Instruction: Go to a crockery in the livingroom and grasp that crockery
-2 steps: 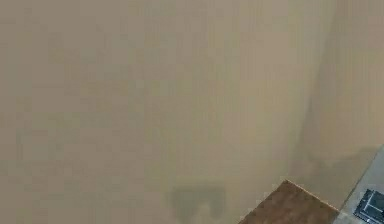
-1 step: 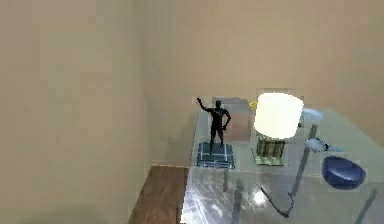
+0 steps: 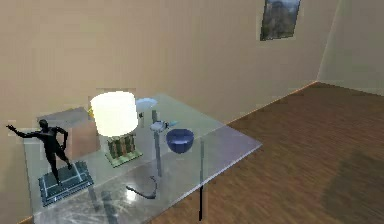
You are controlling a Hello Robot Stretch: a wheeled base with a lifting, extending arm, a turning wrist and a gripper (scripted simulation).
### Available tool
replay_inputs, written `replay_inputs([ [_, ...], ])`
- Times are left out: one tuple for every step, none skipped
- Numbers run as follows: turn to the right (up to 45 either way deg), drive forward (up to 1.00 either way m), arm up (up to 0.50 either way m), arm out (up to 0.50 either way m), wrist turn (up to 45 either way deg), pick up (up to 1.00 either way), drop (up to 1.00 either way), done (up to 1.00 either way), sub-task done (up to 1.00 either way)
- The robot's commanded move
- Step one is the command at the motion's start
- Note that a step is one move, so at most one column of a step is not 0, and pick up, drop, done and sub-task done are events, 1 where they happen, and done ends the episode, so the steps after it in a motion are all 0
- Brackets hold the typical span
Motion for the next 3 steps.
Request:
replay_inputs([
  [18.0,0.0,0.0,0.0,0.0,0.0,0.0,0.0,0.0],
  [0.0,0.45,0.0,0.0,0.0,0.0,0.0,0.0,0.0],
  [-45.0,0.0,0.0,0.0,0.0,0.0,0.0,0.0,0.0],
])
